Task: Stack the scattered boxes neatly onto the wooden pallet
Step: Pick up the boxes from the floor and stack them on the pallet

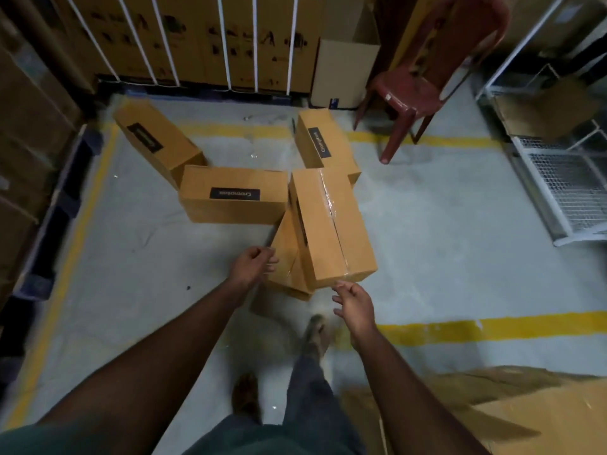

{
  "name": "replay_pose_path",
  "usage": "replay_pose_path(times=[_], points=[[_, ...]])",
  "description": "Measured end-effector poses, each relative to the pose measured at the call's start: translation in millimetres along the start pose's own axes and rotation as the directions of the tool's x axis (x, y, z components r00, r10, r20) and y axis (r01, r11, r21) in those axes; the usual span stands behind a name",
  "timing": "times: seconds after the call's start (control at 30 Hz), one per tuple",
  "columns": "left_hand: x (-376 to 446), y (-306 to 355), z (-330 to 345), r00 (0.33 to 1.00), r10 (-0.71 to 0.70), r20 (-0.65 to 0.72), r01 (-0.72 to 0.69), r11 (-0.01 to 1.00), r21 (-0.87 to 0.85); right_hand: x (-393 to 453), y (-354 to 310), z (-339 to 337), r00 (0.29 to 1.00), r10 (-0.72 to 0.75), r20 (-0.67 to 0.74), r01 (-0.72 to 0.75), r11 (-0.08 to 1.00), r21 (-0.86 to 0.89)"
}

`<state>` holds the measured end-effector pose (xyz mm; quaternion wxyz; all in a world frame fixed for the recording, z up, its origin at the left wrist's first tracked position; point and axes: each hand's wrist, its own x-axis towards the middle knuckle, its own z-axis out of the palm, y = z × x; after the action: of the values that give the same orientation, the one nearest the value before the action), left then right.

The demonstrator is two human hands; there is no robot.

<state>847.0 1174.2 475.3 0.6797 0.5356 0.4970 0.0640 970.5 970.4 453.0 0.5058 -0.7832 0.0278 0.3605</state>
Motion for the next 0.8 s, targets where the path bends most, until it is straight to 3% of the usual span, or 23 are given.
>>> replay_pose_path(times=[0.1,0.3,0.53,0.63,0.73,0.8], points=[[51,14,36,0.999,-0.052,0.016,0.051,0.999,0.016,74,-17,2,0.999,0.031,0.010,-0.031,0.999,-0.035],[174,7,112,0.982,-0.174,-0.078,0.183,0.973,0.142,248,-25,-7,0.988,0.142,0.068,-0.137,0.988,-0.066],[339,-18,191,0.945,-0.314,-0.092,0.326,0.883,0.339,422,9,-5,0.995,0.104,0.004,-0.099,0.953,-0.285],[371,-44,209,0.875,-0.473,-0.098,0.480,0.829,0.288,464,28,-5,0.996,-0.009,-0.091,-0.031,0.904,-0.426],[384,-74,216,0.797,-0.603,-0.013,0.596,0.784,0.174,484,45,-15,0.993,0.048,-0.110,-0.105,0.788,-0.607],[388,-88,219,0.779,-0.627,0.021,0.621,0.775,0.116,489,57,-23,0.991,0.122,-0.062,-0.134,0.767,-0.628]])
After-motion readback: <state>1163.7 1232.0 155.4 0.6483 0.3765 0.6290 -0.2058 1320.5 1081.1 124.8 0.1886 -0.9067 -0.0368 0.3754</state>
